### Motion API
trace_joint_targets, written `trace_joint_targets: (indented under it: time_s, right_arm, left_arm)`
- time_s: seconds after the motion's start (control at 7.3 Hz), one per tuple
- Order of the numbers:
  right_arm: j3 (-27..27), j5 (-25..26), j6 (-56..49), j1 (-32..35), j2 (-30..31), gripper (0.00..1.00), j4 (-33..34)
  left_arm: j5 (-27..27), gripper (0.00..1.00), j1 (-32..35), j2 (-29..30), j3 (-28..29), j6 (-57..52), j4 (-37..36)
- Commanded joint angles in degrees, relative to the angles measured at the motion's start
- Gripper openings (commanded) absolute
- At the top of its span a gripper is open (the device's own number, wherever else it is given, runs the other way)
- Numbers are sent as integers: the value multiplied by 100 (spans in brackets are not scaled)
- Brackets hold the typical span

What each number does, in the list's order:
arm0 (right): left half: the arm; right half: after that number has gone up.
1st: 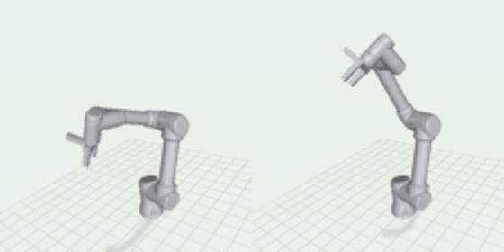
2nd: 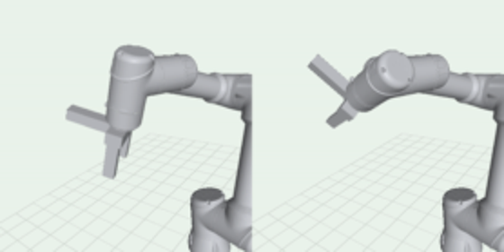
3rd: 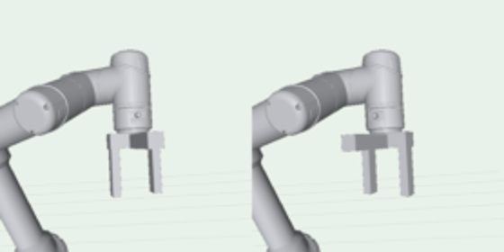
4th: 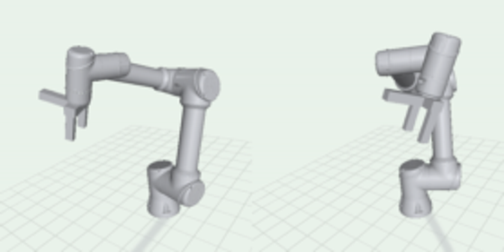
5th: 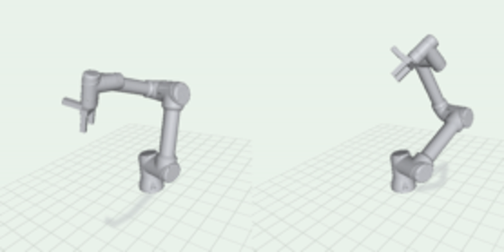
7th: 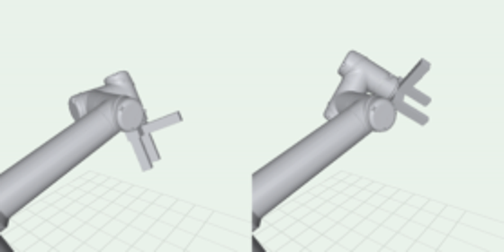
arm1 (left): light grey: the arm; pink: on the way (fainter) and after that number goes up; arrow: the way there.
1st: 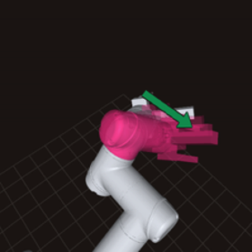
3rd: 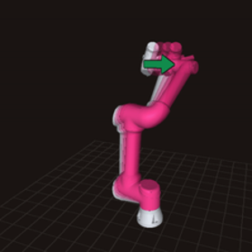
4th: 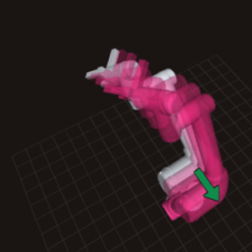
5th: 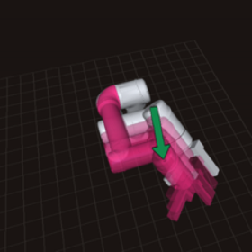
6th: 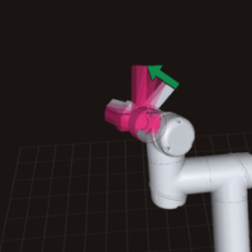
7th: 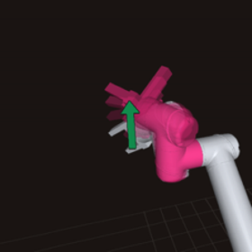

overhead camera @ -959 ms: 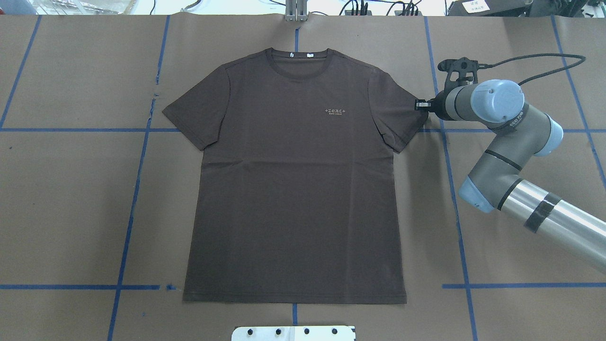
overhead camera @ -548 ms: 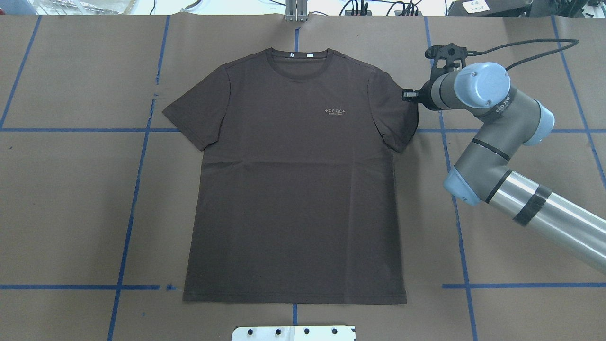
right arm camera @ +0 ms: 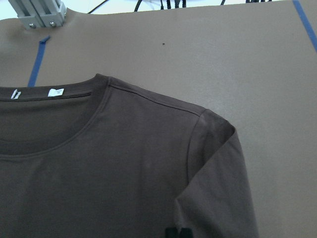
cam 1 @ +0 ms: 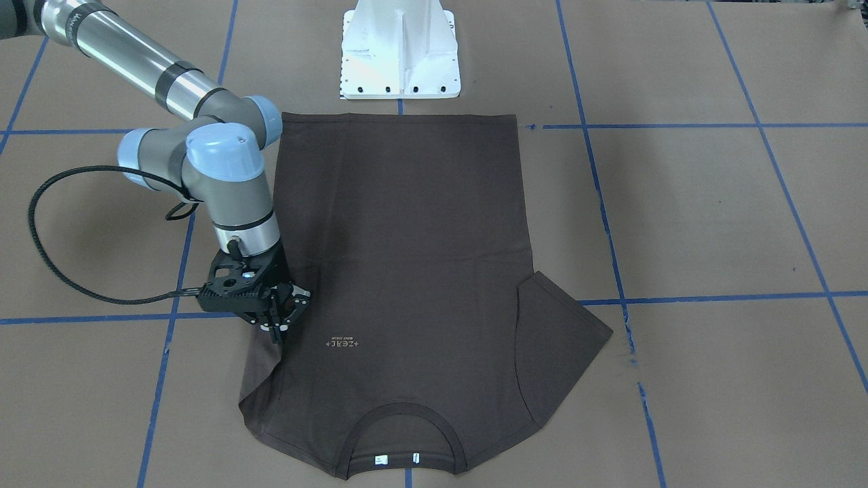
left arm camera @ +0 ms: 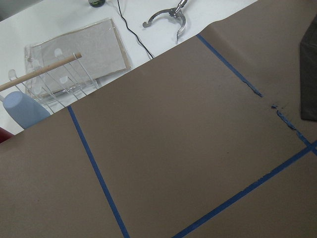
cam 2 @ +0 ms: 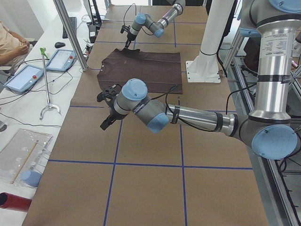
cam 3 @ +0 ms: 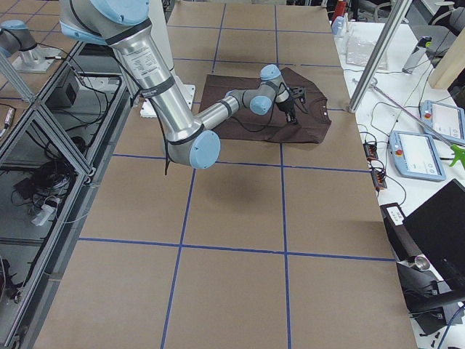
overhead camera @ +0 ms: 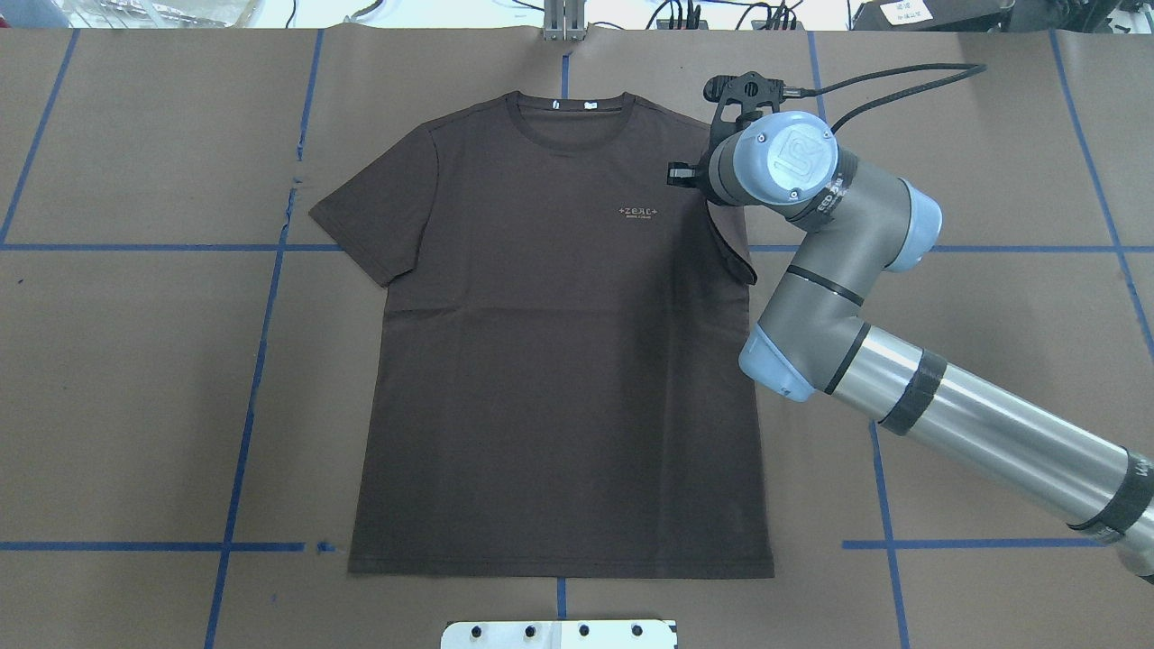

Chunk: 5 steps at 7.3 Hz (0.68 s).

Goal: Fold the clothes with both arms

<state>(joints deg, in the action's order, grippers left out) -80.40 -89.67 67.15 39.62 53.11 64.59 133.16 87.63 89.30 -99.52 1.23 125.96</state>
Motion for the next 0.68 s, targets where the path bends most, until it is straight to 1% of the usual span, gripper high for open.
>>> trace_joint_targets:
  time_s: [0.0,0.27,0.55]
  right_arm:
    - [138,213,167,-165,-143,0,10]
    - [288,257,149,-174,-178,0,-25]
    - [297,257,167,-174,-222,0,-8]
  left_arm:
    - [0,100,0,0,12,0,-1]
    - [0,100,0,0,12,9,-1]
    - [0,100,0,9,12,9,-1]
